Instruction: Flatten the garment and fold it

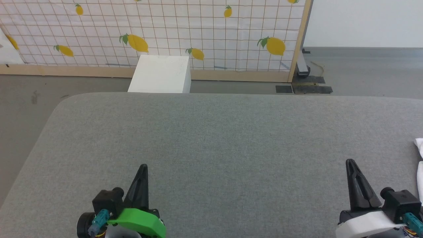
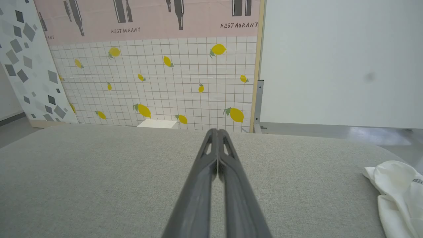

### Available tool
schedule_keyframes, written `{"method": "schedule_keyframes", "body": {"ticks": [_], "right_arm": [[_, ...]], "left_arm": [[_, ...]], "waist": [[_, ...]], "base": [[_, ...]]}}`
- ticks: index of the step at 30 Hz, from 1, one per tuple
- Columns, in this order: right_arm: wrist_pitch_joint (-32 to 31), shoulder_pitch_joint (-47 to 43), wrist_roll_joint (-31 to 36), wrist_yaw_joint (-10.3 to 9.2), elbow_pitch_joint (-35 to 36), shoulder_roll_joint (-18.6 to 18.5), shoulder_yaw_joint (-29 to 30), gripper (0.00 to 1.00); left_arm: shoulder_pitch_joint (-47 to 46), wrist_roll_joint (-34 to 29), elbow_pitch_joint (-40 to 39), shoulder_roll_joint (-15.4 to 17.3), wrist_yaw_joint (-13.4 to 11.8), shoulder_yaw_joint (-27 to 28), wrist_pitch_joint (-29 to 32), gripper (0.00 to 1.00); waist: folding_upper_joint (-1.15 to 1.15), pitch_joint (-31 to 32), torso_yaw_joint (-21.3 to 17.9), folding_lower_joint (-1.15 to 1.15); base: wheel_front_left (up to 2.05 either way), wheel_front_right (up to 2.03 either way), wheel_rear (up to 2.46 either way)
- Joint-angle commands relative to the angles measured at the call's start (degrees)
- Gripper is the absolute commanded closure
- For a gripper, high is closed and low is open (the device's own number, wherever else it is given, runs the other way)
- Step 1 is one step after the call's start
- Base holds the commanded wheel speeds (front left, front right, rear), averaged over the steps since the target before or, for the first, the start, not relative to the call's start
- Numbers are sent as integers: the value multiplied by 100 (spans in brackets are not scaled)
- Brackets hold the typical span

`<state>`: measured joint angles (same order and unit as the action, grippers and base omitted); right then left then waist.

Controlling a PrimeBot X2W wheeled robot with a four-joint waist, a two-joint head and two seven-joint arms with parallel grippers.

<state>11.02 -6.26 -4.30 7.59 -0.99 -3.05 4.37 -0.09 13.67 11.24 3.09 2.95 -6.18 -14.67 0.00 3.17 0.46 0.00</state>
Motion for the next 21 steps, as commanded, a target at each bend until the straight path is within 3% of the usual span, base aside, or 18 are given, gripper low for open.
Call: {"method": "schedule_keyframes", "body": {"ticks": [1,21], "right_arm": [[-21,12,8,0,2,0,-5,100],[-195,110,76,-2,18,3,-74,100]], "left_arm": [[0,-25,-22,0,-6,11,26,100],[2,-240,-198,-4,-52,108,257,100]], "waist": [[0,-4,0,0],[0,-55,-8,0]], "base": [[0,0,0],[0,0,0]]}}
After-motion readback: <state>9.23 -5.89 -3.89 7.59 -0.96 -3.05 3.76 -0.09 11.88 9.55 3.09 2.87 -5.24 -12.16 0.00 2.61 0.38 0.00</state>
